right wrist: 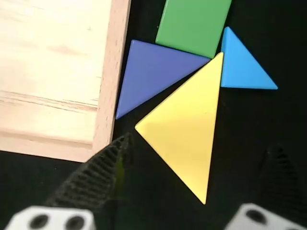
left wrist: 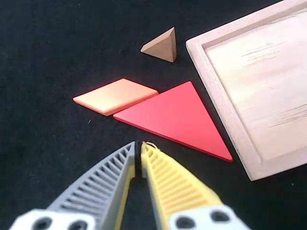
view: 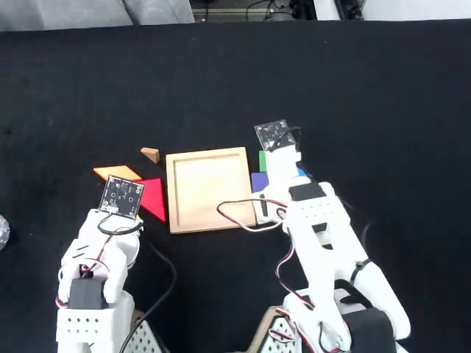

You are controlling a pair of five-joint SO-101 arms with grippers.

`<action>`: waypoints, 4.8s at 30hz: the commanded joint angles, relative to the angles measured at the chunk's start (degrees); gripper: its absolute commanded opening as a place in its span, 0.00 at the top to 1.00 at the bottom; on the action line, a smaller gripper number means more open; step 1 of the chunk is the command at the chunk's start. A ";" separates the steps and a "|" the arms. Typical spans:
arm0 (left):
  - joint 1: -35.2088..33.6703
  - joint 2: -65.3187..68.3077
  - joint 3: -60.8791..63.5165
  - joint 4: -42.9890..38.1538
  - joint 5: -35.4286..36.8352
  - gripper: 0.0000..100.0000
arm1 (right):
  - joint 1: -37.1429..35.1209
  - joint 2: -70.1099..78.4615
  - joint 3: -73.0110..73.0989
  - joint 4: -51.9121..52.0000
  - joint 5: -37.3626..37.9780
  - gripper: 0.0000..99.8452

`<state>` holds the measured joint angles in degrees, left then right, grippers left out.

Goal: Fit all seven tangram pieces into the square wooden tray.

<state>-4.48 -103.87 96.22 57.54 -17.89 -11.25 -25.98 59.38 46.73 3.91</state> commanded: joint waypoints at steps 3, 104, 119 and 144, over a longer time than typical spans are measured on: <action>-0.48 -0.09 1.19 -0.18 -0.26 0.97 | 0.26 -0.04 0.13 -2.37 -0.53 0.59; -0.40 -0.09 1.19 -0.18 -0.26 0.97 | -23.74 16.66 -30.90 9.32 44.31 0.87; -0.31 -0.26 1.19 1.23 -0.26 0.97 | -20.57 24.04 -39.78 15.03 56.79 0.87; -19.82 -0.62 -2.68 -2.29 10.55 0.97 | -21.80 36.88 -50.07 26.29 67.96 0.87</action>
<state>-23.56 -103.96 95.78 56.66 -7.78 -32.00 11.30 12.44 68.26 65.19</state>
